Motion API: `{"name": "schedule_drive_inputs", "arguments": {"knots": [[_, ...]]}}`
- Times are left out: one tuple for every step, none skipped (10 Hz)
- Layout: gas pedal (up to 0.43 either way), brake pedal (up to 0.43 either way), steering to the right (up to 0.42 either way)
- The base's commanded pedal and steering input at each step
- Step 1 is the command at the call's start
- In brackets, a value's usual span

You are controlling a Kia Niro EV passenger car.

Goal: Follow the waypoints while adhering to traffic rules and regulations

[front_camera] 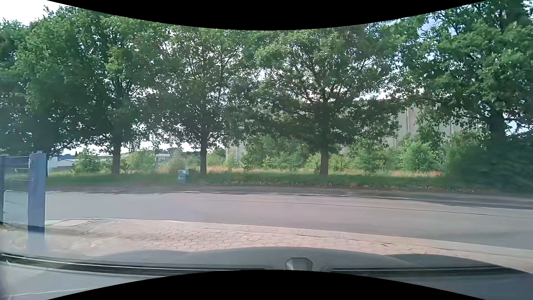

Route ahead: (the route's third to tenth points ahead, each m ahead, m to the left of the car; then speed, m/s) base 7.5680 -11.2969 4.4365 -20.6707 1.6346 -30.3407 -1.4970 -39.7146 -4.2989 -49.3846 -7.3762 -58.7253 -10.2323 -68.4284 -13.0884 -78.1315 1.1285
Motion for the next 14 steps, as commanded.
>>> {"name": "schedule_drive_inputs", "arguments": {"knots": [[0.0, 0.134, 0.105], [0.0, 0.14, 0.103], [0.0, 0.14, 0.101], [0.0, 0.14, 0.1], [0.0, 0.14, 0.1], [0.0, 0.134, 0.1], [0.0, 0.128, 0.1], [0.0, 0.122, 0.103], [0.0, 0.104, 0.108], [0.0, 0.085, 0.112], [0.0, 0.079, 0.117], [0.0, 0.079, 0.126], [0.0, 0.079, 0.137], [0.0, 0.091, 0.147]]}}
